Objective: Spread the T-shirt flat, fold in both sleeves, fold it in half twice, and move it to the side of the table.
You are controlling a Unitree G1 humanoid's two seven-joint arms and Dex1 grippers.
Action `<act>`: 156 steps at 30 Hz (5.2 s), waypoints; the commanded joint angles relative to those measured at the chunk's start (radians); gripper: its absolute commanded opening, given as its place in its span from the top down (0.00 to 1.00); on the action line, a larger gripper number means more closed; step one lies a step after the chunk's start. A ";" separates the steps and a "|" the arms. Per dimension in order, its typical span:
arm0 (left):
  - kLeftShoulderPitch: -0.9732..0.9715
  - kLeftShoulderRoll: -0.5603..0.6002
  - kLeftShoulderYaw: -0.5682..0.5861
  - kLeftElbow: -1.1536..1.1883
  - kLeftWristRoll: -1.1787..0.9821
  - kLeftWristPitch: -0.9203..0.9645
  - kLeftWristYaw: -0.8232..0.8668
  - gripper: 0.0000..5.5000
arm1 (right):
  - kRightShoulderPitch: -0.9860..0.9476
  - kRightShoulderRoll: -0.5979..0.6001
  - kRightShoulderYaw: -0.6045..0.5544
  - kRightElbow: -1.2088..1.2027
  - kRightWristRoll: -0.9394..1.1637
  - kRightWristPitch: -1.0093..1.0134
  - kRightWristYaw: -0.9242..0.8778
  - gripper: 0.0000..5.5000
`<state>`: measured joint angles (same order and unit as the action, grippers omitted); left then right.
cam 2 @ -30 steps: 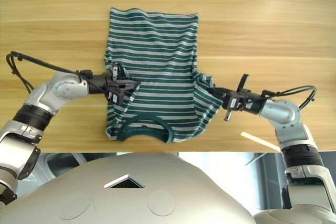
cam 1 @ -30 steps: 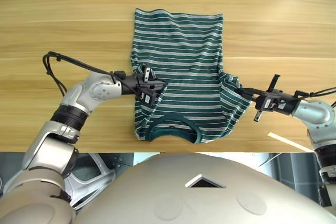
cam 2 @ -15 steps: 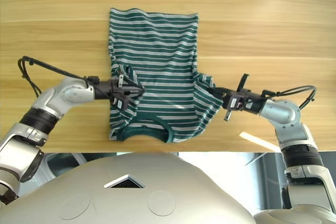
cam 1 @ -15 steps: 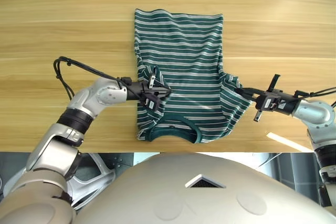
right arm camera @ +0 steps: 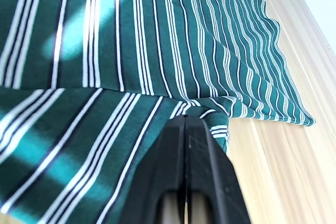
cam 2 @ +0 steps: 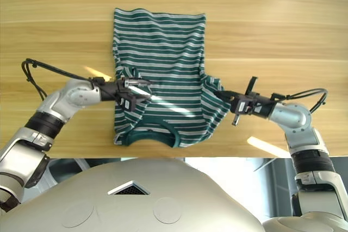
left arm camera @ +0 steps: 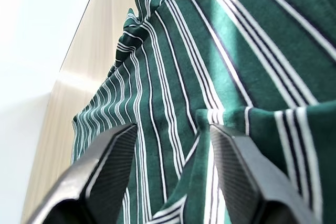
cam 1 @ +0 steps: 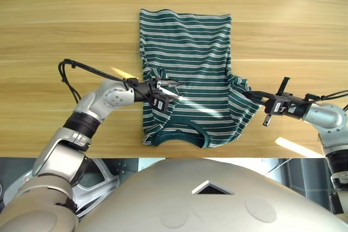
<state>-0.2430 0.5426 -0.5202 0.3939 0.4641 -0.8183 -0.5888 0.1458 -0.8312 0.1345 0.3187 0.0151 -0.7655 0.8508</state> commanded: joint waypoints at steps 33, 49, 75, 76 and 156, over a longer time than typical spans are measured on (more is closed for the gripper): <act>0.048 0.028 0.160 0.045 -0.088 -0.012 0.159 0.02 | 0.180 -0.187 -0.200 -0.036 -0.086 0.052 -0.040 0.37; 0.055 0.033 0.168 0.037 -0.087 -0.012 0.160 0.02 | 0.131 -0.109 -0.011 -0.002 -0.177 0.059 -0.042 0.36; 0.048 0.039 0.165 0.056 -0.061 -0.023 0.180 0.02 | 0.102 -0.107 0.025 0.075 -0.137 0.023 -0.076 1.00; 0.046 0.038 0.164 0.057 -0.060 -0.023 0.180 0.02 | 0.106 -0.110 0.022 0.062 -0.126 0.018 -0.074 1.00; 0.003 -0.058 0.125 0.145 0.012 -0.024 0.241 0.02 | -0.294 0.101 0.279 -0.329 -0.261 0.266 0.092 0.61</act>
<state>-0.2357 0.4869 -0.3868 0.5333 0.4677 -0.8471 -0.3594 -0.1242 -0.7536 0.4172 0.0038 -0.2549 -0.5123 0.9529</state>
